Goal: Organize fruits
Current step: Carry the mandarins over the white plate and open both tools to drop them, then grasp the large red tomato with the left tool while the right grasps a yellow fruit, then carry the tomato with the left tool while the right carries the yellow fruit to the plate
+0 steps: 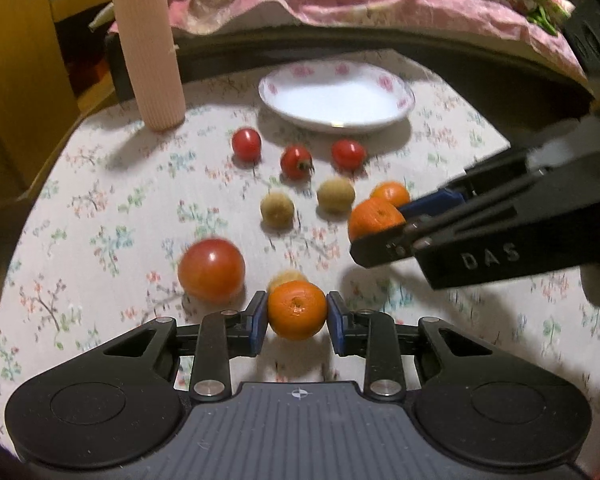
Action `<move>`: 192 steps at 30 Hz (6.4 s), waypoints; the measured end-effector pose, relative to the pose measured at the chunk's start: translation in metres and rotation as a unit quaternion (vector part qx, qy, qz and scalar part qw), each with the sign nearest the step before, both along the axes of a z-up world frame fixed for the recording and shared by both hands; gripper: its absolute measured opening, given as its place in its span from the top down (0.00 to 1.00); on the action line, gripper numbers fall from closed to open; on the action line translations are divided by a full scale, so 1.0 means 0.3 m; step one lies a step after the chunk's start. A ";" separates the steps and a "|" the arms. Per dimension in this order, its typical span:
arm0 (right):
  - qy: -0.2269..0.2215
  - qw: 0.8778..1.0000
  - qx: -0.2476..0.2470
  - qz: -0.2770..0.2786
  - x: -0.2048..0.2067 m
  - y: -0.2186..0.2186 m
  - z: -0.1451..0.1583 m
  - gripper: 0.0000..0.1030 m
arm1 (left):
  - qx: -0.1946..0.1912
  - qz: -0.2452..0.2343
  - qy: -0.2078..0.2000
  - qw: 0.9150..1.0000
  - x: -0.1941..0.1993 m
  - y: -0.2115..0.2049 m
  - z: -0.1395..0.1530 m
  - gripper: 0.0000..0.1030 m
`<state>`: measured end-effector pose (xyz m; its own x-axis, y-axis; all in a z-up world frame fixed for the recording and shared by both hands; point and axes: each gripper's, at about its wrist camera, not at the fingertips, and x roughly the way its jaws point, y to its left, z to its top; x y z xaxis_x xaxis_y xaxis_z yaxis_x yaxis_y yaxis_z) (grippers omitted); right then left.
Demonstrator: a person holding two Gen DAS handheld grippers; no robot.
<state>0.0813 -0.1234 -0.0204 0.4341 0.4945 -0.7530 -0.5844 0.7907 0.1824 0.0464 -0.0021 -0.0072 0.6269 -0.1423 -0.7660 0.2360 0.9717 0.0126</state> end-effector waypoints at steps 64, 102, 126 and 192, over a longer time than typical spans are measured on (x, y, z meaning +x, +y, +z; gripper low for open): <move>-0.062 0.986 -0.008 -0.154 0.414 -0.217 0.041 0.59 | 0.024 -0.035 -0.064 0.997 0.527 -0.160 0.029 0.51; -0.051 0.989 0.025 -0.135 0.066 -0.119 0.163 0.59 | 0.012 -0.042 -0.051 0.998 0.182 -0.018 0.153 0.47; -0.007 1.000 -0.008 0.019 -0.071 0.106 0.024 0.58 | -0.014 0.001 0.023 1.000 0.058 0.214 0.048 0.40; -0.001 0.999 -0.036 -0.020 -0.085 -0.052 -0.052 0.65 | 0.027 -0.145 0.051 0.988 0.017 0.002 -0.096 0.29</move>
<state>0.0558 -0.1389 -0.0359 0.4542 0.4212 -0.7850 -0.5530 0.8241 0.1222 0.0515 -0.0016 -0.0360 0.4850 -0.2622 -0.8343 0.5065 0.8619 0.0236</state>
